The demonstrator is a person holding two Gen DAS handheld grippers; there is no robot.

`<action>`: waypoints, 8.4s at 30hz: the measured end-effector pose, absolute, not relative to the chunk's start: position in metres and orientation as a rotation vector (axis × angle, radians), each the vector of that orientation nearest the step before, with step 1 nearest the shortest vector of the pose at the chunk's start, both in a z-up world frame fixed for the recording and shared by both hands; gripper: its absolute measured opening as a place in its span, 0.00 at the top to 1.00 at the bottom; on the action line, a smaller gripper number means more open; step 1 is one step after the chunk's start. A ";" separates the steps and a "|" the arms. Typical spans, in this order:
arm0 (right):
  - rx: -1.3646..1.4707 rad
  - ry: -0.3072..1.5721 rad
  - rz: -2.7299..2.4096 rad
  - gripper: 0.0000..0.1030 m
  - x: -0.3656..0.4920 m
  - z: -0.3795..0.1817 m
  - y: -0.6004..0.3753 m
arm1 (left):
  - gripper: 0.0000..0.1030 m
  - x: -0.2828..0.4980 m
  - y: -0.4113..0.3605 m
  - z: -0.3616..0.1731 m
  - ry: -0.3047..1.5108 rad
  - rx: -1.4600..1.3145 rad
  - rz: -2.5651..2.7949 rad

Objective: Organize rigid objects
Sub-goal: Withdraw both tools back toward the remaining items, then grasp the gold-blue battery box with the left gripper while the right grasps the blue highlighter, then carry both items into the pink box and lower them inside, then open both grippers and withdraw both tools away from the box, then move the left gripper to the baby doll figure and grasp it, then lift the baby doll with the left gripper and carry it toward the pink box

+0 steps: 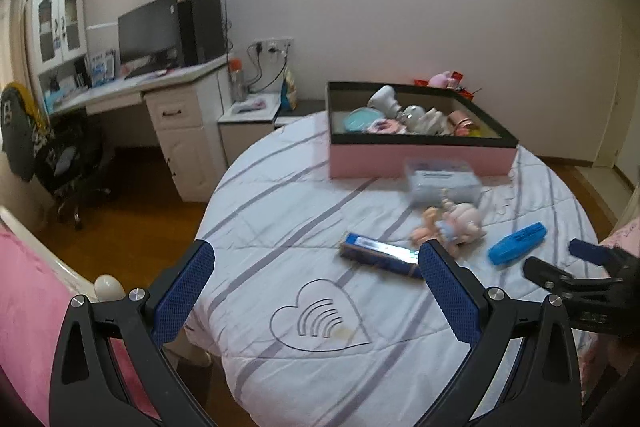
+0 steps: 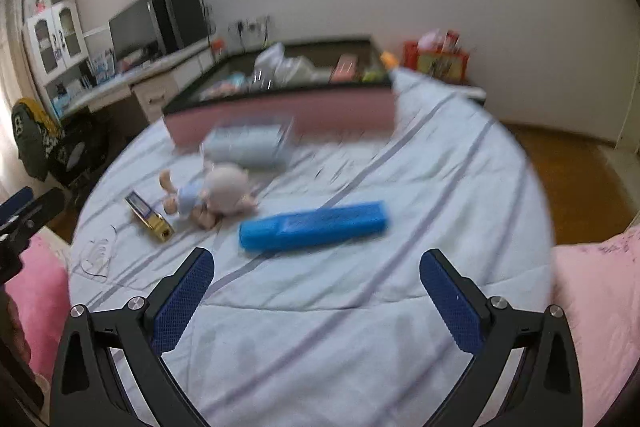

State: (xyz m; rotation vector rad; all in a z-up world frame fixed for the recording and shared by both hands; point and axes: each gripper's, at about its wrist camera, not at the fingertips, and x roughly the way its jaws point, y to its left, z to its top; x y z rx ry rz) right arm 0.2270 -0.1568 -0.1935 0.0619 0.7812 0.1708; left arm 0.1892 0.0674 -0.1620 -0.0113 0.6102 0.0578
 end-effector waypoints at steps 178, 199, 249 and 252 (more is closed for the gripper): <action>0.020 0.300 0.173 0.00 0.126 -0.051 -0.192 | 0.00 0.104 -0.002 -0.045 0.254 0.100 -0.007; 0.083 0.462 0.122 0.00 0.180 -0.094 -0.234 | 0.00 0.201 -0.032 -0.125 0.592 0.065 -0.130; 0.028 0.775 0.139 0.00 0.410 -0.146 -0.231 | 0.42 0.325 0.085 -0.222 0.876 0.006 0.135; 0.005 0.848 0.128 0.28 0.435 -0.155 -0.223 | 0.30 0.331 0.090 -0.223 0.889 0.011 0.135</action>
